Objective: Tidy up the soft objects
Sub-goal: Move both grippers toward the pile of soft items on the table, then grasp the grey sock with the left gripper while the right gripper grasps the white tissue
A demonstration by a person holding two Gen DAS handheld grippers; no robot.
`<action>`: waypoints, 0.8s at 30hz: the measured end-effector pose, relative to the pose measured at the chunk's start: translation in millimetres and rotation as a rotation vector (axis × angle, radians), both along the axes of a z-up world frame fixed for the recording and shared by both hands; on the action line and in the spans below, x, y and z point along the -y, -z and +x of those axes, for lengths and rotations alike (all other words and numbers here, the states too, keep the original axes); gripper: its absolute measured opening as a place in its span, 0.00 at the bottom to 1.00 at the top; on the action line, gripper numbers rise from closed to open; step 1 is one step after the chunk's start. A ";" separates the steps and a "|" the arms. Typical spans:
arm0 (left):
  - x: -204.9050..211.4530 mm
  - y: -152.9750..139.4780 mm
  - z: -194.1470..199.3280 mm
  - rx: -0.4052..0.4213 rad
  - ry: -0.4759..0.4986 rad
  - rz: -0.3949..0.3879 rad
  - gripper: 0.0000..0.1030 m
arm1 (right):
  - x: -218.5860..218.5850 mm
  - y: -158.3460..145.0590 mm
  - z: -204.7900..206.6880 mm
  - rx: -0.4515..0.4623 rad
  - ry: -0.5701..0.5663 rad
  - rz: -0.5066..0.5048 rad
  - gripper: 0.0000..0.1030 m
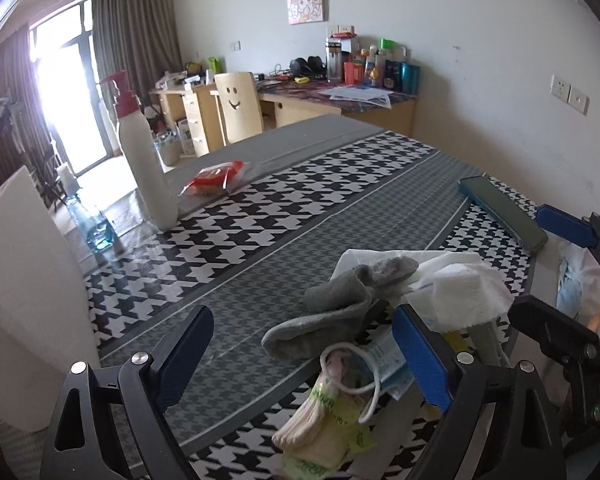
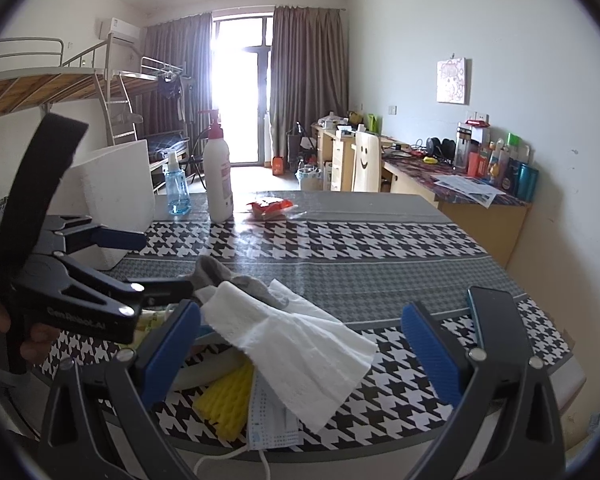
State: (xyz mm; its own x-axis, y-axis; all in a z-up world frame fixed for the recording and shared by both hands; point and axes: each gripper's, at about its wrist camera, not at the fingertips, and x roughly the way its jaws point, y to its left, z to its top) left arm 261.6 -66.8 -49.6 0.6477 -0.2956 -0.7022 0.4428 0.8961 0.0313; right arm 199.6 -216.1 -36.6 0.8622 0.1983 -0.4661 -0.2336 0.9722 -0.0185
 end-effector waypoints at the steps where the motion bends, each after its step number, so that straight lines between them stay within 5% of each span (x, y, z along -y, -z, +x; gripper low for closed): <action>1: 0.6 1.2 2.6 -0.011 -0.007 0.000 0.85 | 0.7 0.5 1.5 -0.003 0.001 0.002 0.99; 13: 17.1 13.9 14.5 -0.050 0.047 -0.028 0.65 | 2.1 9.6 11.6 -0.044 -0.028 0.010 0.99; 20: 20.9 22.3 21.6 -0.100 0.055 -0.058 0.33 | 6.8 14.2 19.7 -0.085 -0.064 0.054 0.99; 24: 20.5 24.6 20.8 -0.101 0.066 -0.083 0.25 | 8.7 18.4 23.4 -0.106 -0.072 0.058 0.97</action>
